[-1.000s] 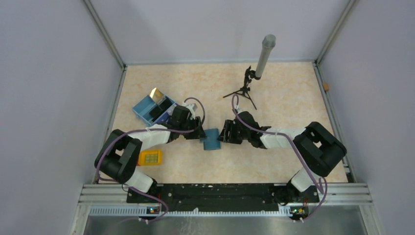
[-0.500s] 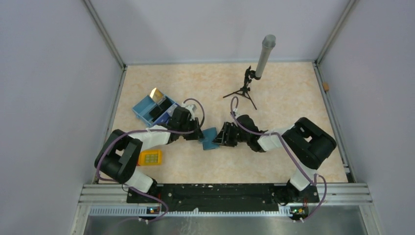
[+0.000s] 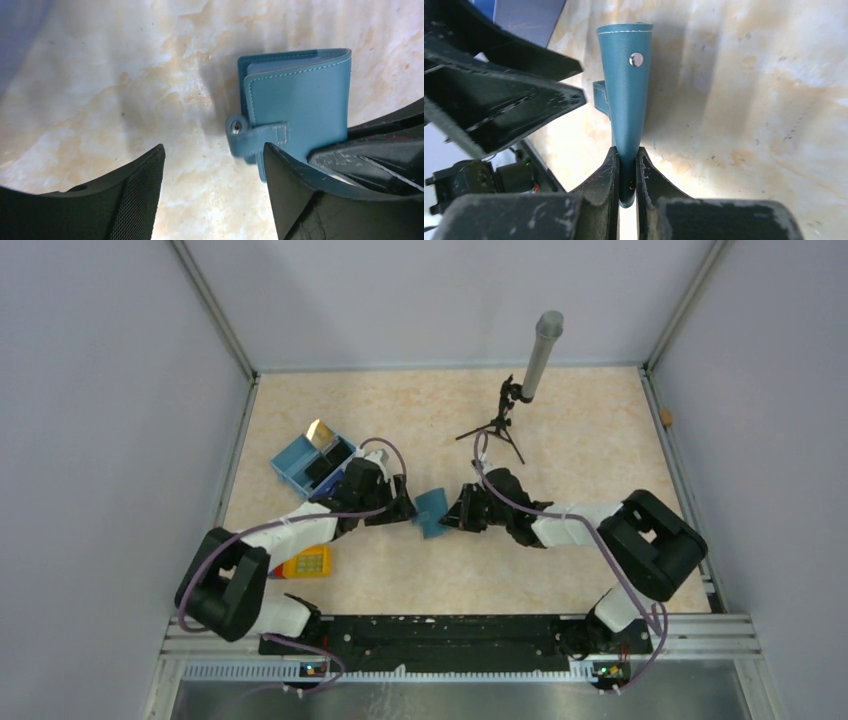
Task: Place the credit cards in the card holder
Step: Pick up the card holder from the center of the board, then close the card holder.
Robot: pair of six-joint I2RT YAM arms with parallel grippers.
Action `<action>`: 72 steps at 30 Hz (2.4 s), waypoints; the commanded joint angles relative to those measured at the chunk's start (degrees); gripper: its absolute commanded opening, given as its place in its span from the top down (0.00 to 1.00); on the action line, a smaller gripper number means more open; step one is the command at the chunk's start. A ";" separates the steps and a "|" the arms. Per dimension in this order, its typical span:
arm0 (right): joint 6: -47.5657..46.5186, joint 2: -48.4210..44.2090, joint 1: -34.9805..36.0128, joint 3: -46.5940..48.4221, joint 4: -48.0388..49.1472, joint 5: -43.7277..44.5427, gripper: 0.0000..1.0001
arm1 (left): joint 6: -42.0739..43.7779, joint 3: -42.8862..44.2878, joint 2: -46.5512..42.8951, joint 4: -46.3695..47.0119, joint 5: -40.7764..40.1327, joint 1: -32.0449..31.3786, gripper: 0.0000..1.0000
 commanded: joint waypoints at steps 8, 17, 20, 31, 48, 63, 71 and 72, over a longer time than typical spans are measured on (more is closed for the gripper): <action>-20.93 -10.67 11.82 16.73 -28.91 37.29 1.00 | -11.86 6.67 -16.32 -1.02 1.28 -0.35 0.20; -24.16 -10.06 21.79 20.95 -31.56 52.95 1.00 | -16.70 2.45 -15.41 6.85 4.63 -1.84 0.13; -25.29 -9.46 23.69 21.71 -31.62 55.98 1.00 | -16.20 2.21 -14.88 6.50 4.15 -2.63 0.12; -30.36 -4.98 29.42 25.68 -32.03 62.47 1.00 | -16.29 2.00 -9.96 10.05 2.30 -4.67 0.12; -29.26 -5.49 32.49 28.16 -42.24 66.69 0.33 | -13.82 -0.77 -11.70 13.98 0.24 -5.35 1.00; -20.12 -33.15 4.77 -0.05 -15.19 7.12 0.23 | -7.72 -10.23 -23.06 27.40 21.15 -2.83 1.00; -15.91 -30.03 1.84 -1.73 -6.68 -4.42 0.25 | -10.64 -12.27 -25.08 31.34 25.42 -2.82 0.99; -15.52 -29.00 1.84 -1.44 -6.38 -5.30 0.25 | -10.99 -12.44 -25.19 31.66 25.36 -2.84 0.99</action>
